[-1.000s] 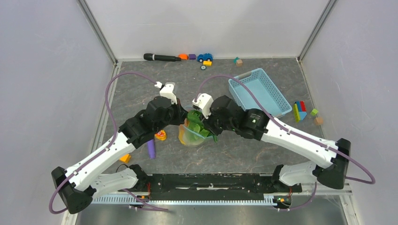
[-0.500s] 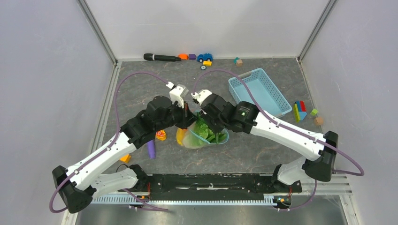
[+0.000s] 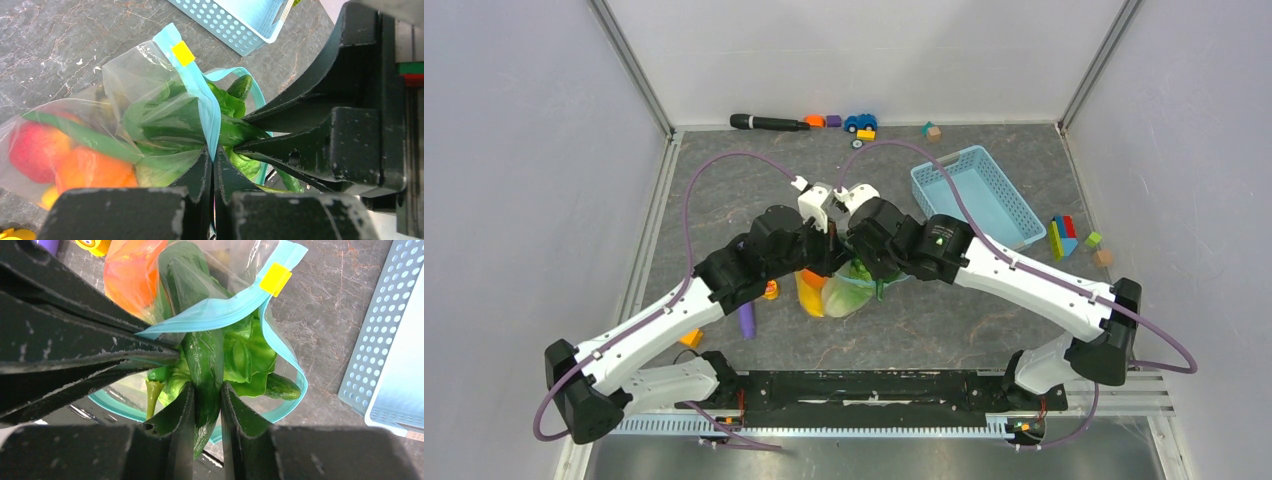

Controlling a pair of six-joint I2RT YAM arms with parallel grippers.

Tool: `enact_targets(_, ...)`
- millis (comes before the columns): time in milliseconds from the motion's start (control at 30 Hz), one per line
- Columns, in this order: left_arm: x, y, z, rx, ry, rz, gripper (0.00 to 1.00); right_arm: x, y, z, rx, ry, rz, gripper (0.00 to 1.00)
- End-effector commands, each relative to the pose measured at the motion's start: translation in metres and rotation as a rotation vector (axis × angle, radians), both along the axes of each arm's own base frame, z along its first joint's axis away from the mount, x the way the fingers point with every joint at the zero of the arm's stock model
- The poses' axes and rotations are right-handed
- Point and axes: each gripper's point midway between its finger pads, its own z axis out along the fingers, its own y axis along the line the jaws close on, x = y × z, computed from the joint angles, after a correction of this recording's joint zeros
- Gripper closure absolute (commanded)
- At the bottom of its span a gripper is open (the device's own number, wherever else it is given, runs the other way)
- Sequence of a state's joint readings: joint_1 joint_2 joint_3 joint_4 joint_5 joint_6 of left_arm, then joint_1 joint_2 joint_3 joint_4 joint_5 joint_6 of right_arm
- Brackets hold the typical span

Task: Place the food in the zip-top bag and seal the zipper
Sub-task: Place the fake vegetable in the zipper food storage bag.

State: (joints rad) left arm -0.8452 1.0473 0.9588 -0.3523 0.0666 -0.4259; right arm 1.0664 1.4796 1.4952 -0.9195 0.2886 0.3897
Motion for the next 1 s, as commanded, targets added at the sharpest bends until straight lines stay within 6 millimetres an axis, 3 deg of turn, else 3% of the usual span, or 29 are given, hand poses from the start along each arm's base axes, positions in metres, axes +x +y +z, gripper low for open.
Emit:
enact_targets(0,-0.03,-0.029,0.032,-0.109,-0.079,-0.194,0.98,0.021,0.041,0.03,0.222,-0.102,0.017,0.82)
enact_targets(133,-0.035,-0.027,0.037,-0.127,-0.095,-0.209,0.98,0.025,0.041,0.033,0.184,-0.148,0.129,0.76)
enact_targets(233,-0.036,-0.025,0.039,-0.13,-0.105,-0.211,0.98,0.02,0.046,0.036,0.122,-0.202,0.319,0.67)
enact_targets(433,-0.033,-0.023,0.033,-0.116,-0.092,-0.186,0.98,0.025,0.028,0.025,-0.123,-0.327,0.54,0.64)
enact_targets(633,-0.027,-0.027,0.025,-0.112,-0.068,-0.162,0.98,0.028,0.038,0.009,-0.198,-0.422,0.677,0.62)
enact_targets(733,-0.023,-0.029,0.021,-0.11,-0.057,-0.14,0.98,0.028,0.048,0.007,-0.161,-0.413,0.672,0.62)
enact_targets(967,-0.008,-0.022,0.022,-0.129,-0.053,-0.025,0.98,0.006,0.079,-0.007,0.05,-0.317,0.679,0.55)
